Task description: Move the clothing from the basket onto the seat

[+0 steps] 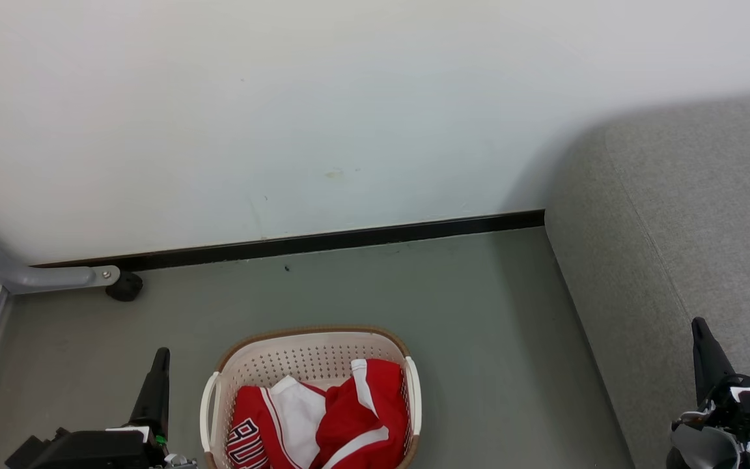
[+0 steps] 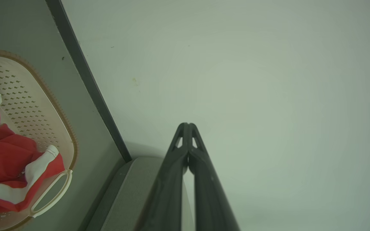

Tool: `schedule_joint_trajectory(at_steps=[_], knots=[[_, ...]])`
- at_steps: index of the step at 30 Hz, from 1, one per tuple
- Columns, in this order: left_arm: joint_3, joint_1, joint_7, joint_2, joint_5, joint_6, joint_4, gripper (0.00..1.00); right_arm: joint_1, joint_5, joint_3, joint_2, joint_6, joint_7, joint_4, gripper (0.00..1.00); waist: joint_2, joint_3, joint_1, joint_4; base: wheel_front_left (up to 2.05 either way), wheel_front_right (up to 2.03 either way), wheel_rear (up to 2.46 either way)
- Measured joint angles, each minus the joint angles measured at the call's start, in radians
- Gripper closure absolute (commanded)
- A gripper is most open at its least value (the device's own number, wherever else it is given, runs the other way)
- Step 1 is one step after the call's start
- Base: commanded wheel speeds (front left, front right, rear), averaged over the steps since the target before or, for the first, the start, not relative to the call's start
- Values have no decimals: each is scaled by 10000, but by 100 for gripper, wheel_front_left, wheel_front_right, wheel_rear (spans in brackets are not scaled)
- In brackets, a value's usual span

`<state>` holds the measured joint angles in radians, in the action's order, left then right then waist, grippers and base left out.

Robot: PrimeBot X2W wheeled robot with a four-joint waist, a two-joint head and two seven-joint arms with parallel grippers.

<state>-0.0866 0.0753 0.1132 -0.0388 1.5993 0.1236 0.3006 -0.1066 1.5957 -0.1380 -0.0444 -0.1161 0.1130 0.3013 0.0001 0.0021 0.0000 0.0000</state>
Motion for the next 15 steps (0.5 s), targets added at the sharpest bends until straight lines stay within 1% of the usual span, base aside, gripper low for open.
schedule_joint_trajectory(at_steps=[11, 12, 15], knots=[[0, 0, 0, 0, 0, 0, -2, 100, 0, 0, 0, 0, 0, 0, 0, 100, 0, 0, 0, 0, 0, 0, 0], [0, 0, 0, 0, 0, 0, -2, 0, 0, 0, 0, 0, 0, 0, 0, 0, 0, 0, 0, 0, 0, 0, 0], [17, -180, -2, 63, 0, -8, 267, 0, 115, -4, 17, 65, 21, 0, 297, 0, 0, 1, 0, -1, 0, 0, 0]])
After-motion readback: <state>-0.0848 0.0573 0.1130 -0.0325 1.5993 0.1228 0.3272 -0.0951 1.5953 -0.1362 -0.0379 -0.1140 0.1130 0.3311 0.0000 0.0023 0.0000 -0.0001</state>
